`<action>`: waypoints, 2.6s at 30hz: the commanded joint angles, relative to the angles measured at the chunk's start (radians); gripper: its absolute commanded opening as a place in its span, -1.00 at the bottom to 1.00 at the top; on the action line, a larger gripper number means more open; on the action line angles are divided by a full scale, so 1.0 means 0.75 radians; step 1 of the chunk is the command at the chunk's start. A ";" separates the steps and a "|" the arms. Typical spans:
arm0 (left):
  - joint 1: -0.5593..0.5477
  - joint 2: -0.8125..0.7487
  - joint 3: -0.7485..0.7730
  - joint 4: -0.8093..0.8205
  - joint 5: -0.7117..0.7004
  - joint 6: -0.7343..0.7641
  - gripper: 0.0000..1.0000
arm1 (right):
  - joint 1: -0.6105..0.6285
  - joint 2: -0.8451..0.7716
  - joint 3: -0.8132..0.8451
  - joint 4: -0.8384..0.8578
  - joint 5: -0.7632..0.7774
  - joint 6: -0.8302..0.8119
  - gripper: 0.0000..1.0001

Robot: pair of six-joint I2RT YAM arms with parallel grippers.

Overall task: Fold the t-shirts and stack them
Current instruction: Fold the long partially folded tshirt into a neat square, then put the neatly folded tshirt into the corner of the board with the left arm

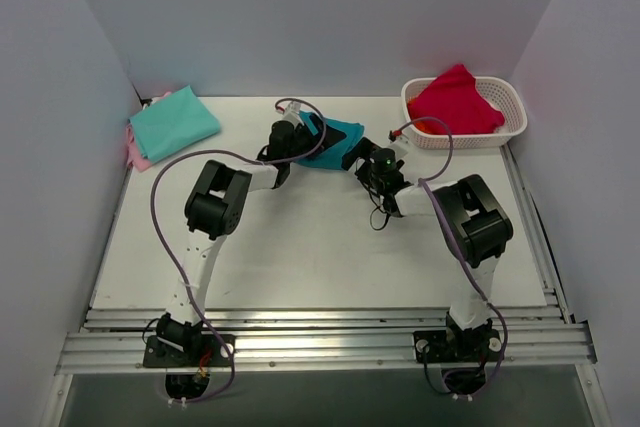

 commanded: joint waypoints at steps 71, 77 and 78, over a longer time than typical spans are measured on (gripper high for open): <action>0.514 0.038 1.118 -1.525 -0.342 0.691 -0.95 | -0.401 -0.294 -0.290 0.232 -0.274 0.145 0.93; 0.772 0.059 1.301 -1.716 -0.346 0.786 -0.95 | -0.399 -0.235 -0.280 0.302 -0.339 0.188 0.92; 0.805 0.033 1.256 -1.681 -0.329 0.775 -0.95 | -0.399 -0.216 -0.274 0.308 -0.354 0.192 0.91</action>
